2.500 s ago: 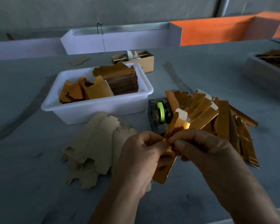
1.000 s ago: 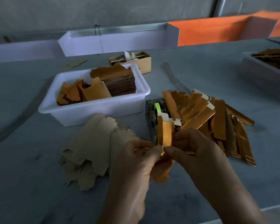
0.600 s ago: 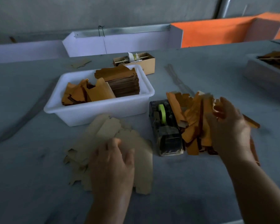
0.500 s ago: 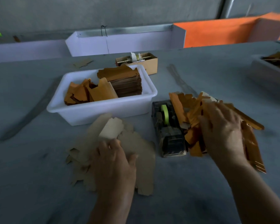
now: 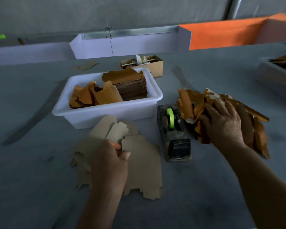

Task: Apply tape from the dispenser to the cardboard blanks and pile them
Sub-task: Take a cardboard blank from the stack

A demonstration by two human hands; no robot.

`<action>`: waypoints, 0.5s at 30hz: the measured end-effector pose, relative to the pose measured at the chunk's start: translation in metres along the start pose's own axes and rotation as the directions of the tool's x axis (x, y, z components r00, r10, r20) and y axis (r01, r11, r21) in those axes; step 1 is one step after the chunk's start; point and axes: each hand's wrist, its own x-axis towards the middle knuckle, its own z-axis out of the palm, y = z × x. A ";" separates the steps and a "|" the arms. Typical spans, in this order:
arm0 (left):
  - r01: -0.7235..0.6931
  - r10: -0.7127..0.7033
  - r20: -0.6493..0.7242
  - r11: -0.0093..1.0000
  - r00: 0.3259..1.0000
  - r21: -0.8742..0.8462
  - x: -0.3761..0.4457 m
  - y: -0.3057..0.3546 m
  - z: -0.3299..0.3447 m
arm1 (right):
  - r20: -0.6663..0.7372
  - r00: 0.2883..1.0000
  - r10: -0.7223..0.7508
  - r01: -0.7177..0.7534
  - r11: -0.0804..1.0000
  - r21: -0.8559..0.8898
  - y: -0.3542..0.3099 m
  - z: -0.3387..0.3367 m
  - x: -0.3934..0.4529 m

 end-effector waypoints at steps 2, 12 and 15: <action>0.017 -0.017 0.023 1.000 1.000 -0.013 -0.002 0.001 -0.002 | -0.056 0.998 -0.020 0.023 0.999 0.049 -0.005 -0.008 -0.009; 0.035 -0.031 0.062 0.997 0.998 -0.068 0.005 0.004 0.002 | -0.114 0.989 0.097 -0.049 0.929 0.366 -0.032 -0.015 -0.076; 0.029 -0.026 0.035 0.995 0.999 -0.098 0.007 -0.001 -0.001 | -0.168 0.978 0.122 -0.048 0.920 0.390 -0.034 -0.021 -0.080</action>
